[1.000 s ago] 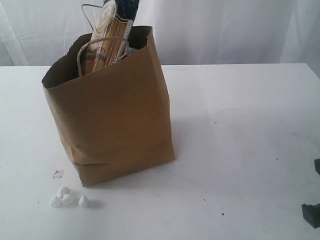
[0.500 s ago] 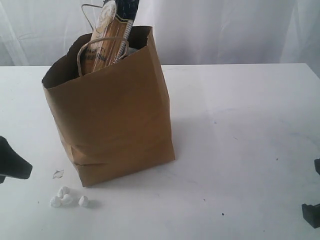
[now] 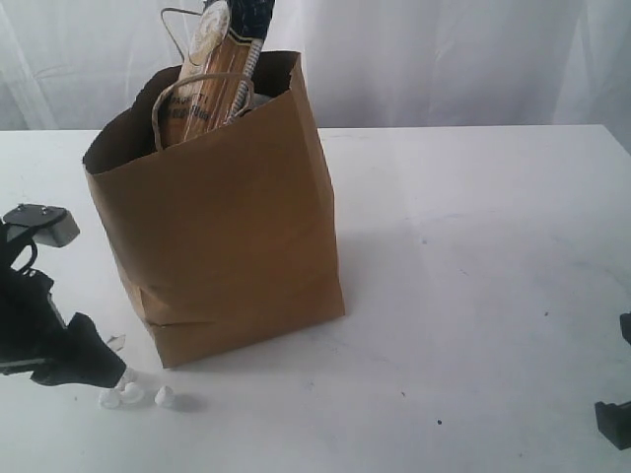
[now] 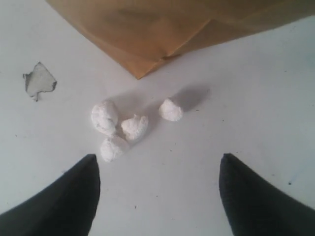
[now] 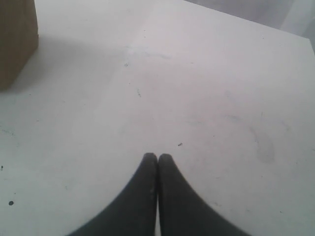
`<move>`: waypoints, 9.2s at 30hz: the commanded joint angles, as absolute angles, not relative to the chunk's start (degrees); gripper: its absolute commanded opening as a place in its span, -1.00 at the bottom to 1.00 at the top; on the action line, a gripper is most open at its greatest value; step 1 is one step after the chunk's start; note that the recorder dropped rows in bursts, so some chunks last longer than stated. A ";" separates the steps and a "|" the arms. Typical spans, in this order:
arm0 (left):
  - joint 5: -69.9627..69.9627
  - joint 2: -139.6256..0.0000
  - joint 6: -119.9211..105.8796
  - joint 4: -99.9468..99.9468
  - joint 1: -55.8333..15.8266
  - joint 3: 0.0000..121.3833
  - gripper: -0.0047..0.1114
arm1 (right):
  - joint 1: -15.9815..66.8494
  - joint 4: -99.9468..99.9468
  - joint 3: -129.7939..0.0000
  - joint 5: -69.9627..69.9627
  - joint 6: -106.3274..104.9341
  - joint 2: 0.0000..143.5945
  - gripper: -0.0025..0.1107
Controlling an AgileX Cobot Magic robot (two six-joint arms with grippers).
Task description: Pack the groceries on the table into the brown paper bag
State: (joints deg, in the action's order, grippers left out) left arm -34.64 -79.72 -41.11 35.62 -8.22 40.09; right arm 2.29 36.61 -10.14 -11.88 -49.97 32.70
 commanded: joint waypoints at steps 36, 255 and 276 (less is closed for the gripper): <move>-23.51 -92.73 -56.36 32.60 -14.45 39.66 -0.51 | 2.44 36.37 -10.56 -11.55 -49.12 32.76 -0.96; -37.23 -79.33 -77.71 54.04 -9.94 36.65 -0.92 | 2.44 36.37 -10.56 -11.55 -48.99 32.76 -0.96; -13.93 -91.47 -83.47 64.17 -9.94 36.65 -0.04 | 2.44 36.37 -10.56 -11.55 -48.99 32.76 -0.96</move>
